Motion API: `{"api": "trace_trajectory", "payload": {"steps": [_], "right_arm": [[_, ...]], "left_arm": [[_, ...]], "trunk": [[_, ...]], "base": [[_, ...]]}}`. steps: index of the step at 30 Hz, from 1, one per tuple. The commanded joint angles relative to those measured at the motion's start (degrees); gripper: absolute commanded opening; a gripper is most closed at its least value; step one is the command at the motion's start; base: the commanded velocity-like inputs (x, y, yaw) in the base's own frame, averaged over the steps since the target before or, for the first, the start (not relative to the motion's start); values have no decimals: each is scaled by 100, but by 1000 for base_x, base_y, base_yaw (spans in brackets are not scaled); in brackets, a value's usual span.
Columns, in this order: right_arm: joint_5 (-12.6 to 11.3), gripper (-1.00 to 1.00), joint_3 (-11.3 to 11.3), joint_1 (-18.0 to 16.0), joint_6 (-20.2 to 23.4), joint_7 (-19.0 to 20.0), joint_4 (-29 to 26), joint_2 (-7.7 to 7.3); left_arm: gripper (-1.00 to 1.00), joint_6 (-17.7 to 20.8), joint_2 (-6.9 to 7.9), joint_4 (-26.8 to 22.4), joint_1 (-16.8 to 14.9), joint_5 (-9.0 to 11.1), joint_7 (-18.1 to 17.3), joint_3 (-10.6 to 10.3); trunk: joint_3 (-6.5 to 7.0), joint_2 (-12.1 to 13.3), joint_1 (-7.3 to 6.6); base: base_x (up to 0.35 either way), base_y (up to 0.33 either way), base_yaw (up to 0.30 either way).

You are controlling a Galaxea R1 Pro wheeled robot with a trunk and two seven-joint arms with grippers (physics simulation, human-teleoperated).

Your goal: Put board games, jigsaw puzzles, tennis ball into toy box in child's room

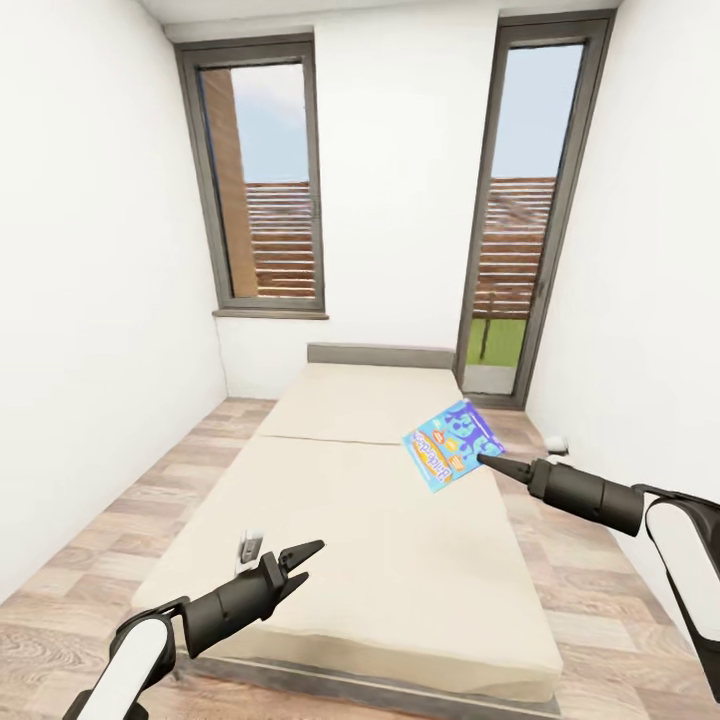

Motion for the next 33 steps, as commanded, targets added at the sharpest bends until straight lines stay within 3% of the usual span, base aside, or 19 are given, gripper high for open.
{"api": "trace_trajectory", "payload": {"steps": [1, 24, 33], "right_arm": [[28, -100, 6, 4, 25, 46, -2, -2], [36, -100, 28, 5, 25, 80, -5, -82], [24, -100, 24, 4, 25, 81, -5, -240]], "left_arm": [[100, 11, 4, 0, -5, -26, -35, -3], [100, 11, 5, 5, -5, -39, -66, 0], [100, 6, 5, 15, -5, -47, -65, 3]], "trunk": [[11, 38, -23], [429, 960, -528], [593, 1321, -725]], "base": [[0, 0, 73], [0, 0, 11], [0, 0, 76]]}}
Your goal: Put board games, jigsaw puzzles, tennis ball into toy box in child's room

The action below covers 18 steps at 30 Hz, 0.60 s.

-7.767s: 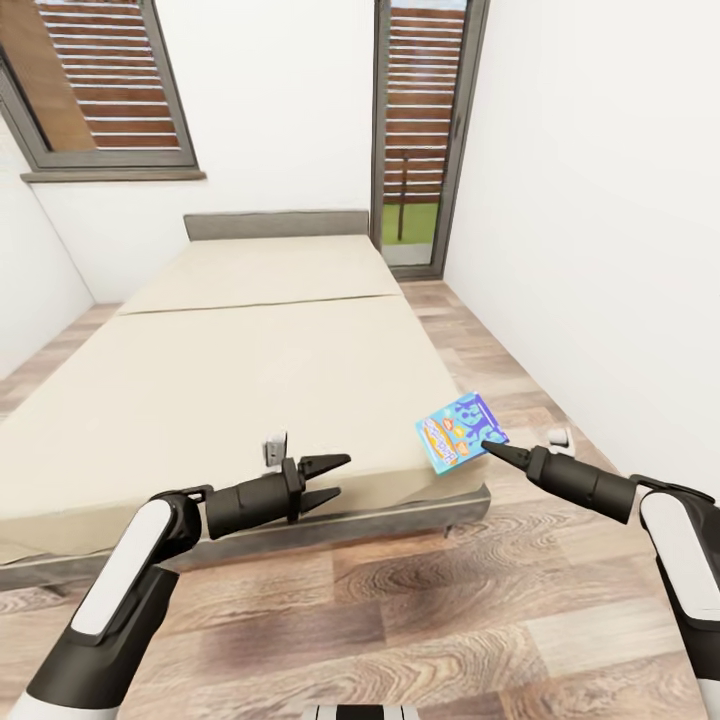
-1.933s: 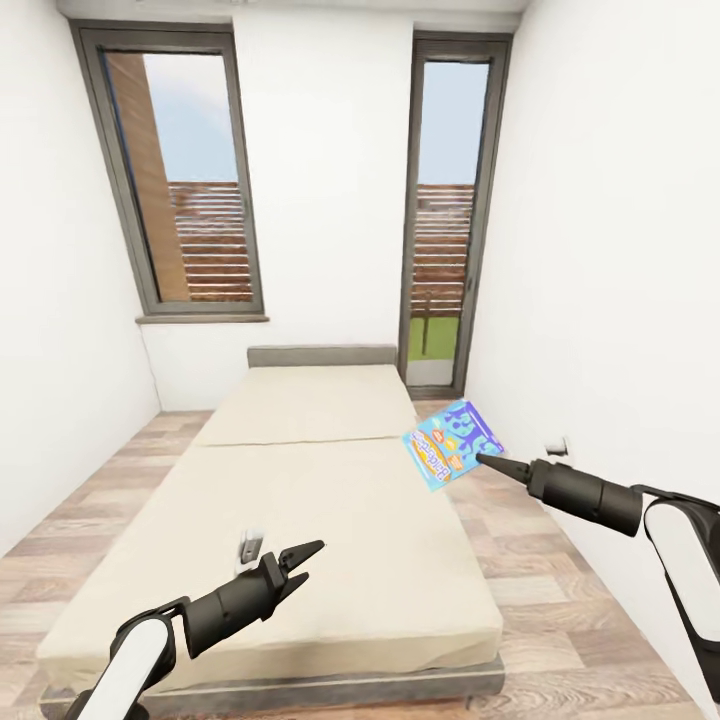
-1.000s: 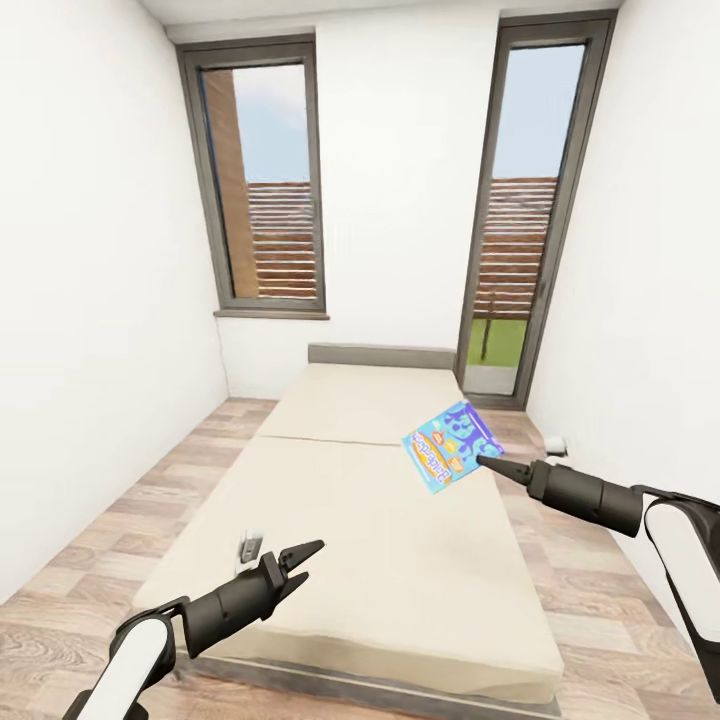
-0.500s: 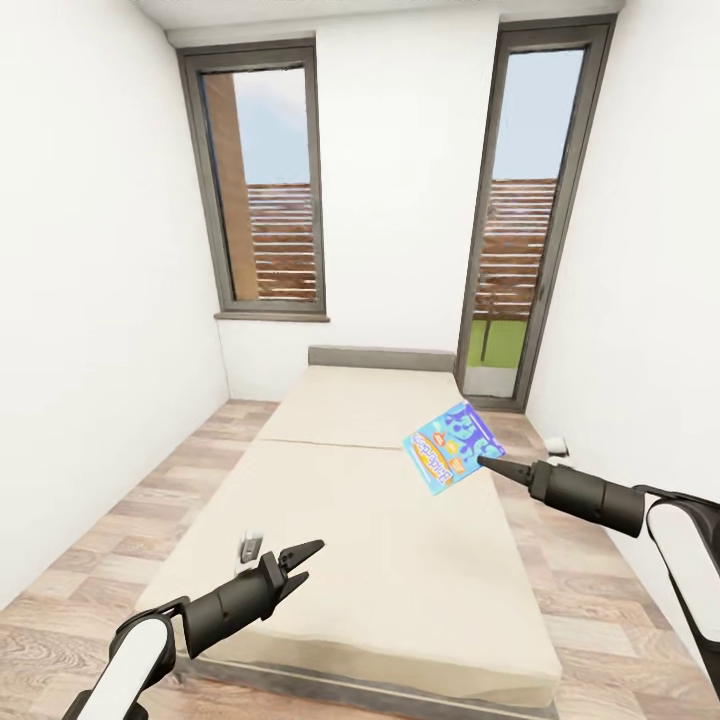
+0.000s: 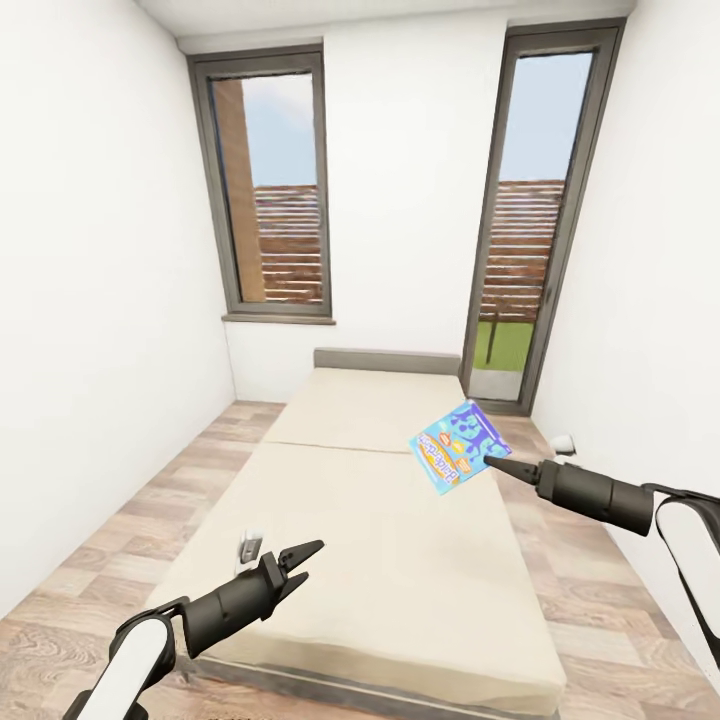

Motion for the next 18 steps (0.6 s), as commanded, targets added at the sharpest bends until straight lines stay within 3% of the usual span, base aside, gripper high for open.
{"api": "trace_trajectory", "payload": {"steps": [1, 18], "right_arm": [[25, -100, -5, -5, 25, 36, -1, -14], [16, -100, 7, -27, 25, 31, -1, -78]], "left_arm": [[100, 10, 1, 3, -6, -26, -29, -4], [100, 7, 2, 4, -6, -29, -30, -3]], "trunk": [[11, 37, -22], [317, 719, -396]], "base": [[0, 0, 198], [0, 0, 277]]}}
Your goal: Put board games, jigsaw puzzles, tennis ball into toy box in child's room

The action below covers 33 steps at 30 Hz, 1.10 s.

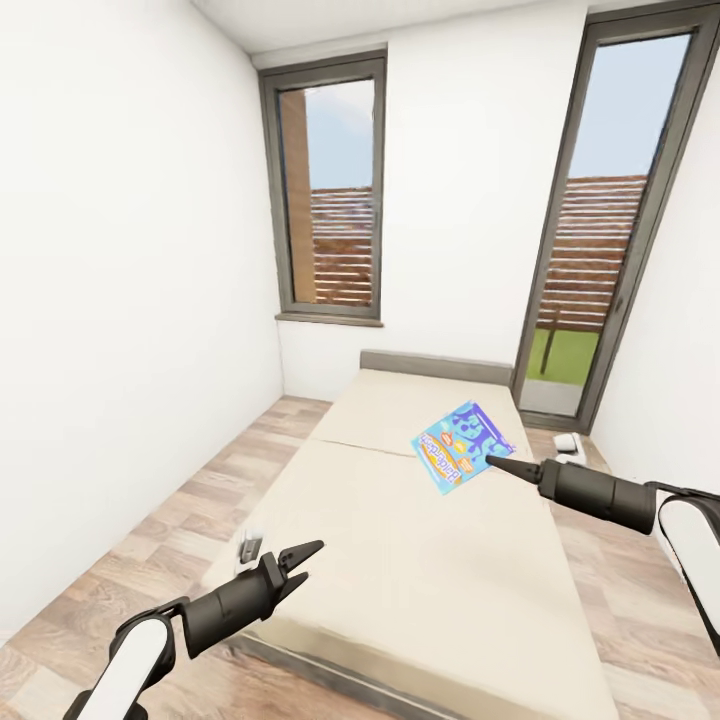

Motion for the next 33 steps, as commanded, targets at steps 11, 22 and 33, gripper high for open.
{"api": "trace_trajectory", "payload": {"steps": [11, 22, 33], "right_arm": [[15, -100, -6, -6, 30, 37, -3, -10], [17, -100, -5, -4, 30, 37, -3, -14], [17, -100, -5, -3, 30, 37, -3, -16]], "left_arm": [[100, 11, -3, 1, -6, -25, -29, -2], [100, 11, -3, 1, -6, -25, -29, -1], [100, 11, -4, 3, -6, -25, -29, -1]], "trunk": [[190, 437, -242], [388, 878, -483], [585, 1319, -725]], "base": [[0, 0, 299], [0, 0, 300], [0, 0, 300]]}}
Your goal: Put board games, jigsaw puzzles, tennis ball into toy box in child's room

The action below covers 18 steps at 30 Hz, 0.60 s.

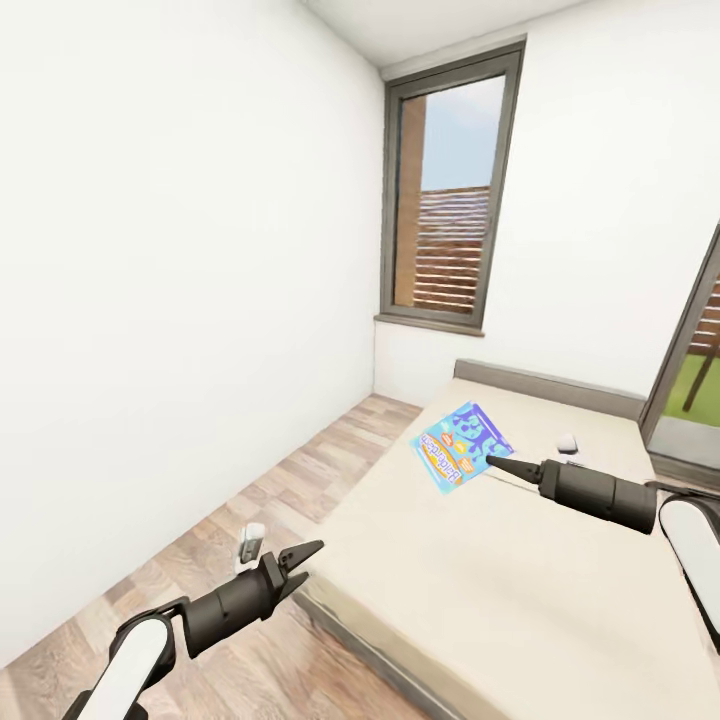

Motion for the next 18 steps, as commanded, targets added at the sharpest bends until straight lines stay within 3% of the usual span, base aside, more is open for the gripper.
{"api": "trace_trajectory", "payload": {"steps": [1, 18], "right_arm": [[-4, -100, -9, -4, 33, 38, -3, -1], [-4, -100, -11, -4, 33, 38, -3, -4]], "left_arm": [[100, 11, 2, 2, -7, -24, -29, -4], [100, 11, 1, 3, -7, -24, -21, -4]], "trunk": [[9, 34, -21], [314, 716, -394]], "base": [[0, 0, 300], [0, 0, 300]]}}
